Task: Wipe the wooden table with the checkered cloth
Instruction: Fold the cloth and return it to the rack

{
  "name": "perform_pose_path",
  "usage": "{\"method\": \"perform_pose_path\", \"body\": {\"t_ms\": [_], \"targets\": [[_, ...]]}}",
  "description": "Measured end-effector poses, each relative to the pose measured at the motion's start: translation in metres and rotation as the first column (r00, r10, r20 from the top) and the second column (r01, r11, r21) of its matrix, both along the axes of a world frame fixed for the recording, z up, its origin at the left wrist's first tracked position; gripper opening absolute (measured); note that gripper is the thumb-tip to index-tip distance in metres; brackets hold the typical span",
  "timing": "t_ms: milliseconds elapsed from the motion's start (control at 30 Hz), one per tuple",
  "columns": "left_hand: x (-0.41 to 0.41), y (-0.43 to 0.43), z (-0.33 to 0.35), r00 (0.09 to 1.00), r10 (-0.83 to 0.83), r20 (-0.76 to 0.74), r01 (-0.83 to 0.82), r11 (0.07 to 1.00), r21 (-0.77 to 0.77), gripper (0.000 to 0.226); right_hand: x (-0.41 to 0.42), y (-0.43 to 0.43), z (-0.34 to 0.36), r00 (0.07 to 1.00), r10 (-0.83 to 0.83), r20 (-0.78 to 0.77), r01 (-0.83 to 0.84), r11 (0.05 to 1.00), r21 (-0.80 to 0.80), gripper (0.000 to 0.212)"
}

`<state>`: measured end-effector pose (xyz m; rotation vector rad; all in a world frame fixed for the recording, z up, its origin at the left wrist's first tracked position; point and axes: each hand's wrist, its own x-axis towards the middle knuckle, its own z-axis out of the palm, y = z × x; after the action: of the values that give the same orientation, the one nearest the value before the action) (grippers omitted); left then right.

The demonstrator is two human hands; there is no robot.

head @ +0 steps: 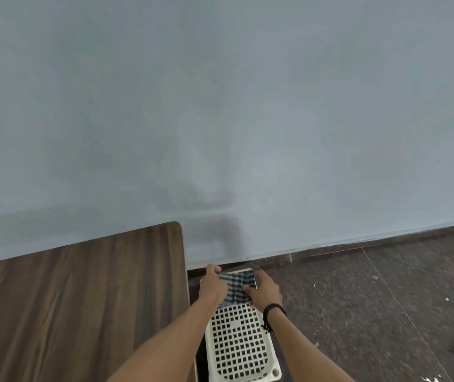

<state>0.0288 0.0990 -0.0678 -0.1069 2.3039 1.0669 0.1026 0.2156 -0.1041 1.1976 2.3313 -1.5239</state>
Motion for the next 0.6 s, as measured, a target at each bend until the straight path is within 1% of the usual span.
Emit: {"method": "perform_pose_path", "body": {"t_ms": [100,200,300,367,433,500,600], "targets": [[-0.009,0.005,-0.032,0.998,0.055,0.016,-0.054,0.998,-0.028,0.046,-0.009,0.0,-0.033,0.999,0.028,0.023,-0.028,1.0,0.006,0.024],[-0.018,0.011,-0.055,0.987,0.16,0.033,-0.158,0.986,-0.049,0.039,-0.017,-0.001,-0.058,0.999,0.041,0.036,-0.042,0.999,0.029,0.021],[-0.029,0.018,-0.072,0.965,0.248,0.088,-0.242,0.967,-0.075,0.023,-0.023,-0.001,-0.075,0.997,0.068,0.036,-0.071,0.995,0.065,0.029],[-0.033,0.021,-0.078,0.947,0.288,0.145,-0.276,0.956,-0.095,0.019,-0.026,-0.003,-0.082,0.996,0.083,0.033,-0.086,0.992,0.093,0.036],[-0.035,0.022,-0.087,0.951,0.272,0.147,-0.262,0.961,-0.086,0.023,-0.027,-0.004,-0.088,0.994,0.098,0.045,-0.103,0.987,0.124,0.04],[-0.035,0.021,-0.093,0.967,0.212,0.141,-0.204,0.976,-0.072,0.029,-0.028,-0.004,-0.091,0.992,0.111,0.064,-0.119,0.981,0.151,0.04],[-0.034,0.022,-0.099,0.981,0.148,0.123,-0.131,0.982,-0.136,0.029,-0.032,-0.005,-0.093,0.985,0.143,0.094,-0.16,0.965,0.208,0.051]]}}
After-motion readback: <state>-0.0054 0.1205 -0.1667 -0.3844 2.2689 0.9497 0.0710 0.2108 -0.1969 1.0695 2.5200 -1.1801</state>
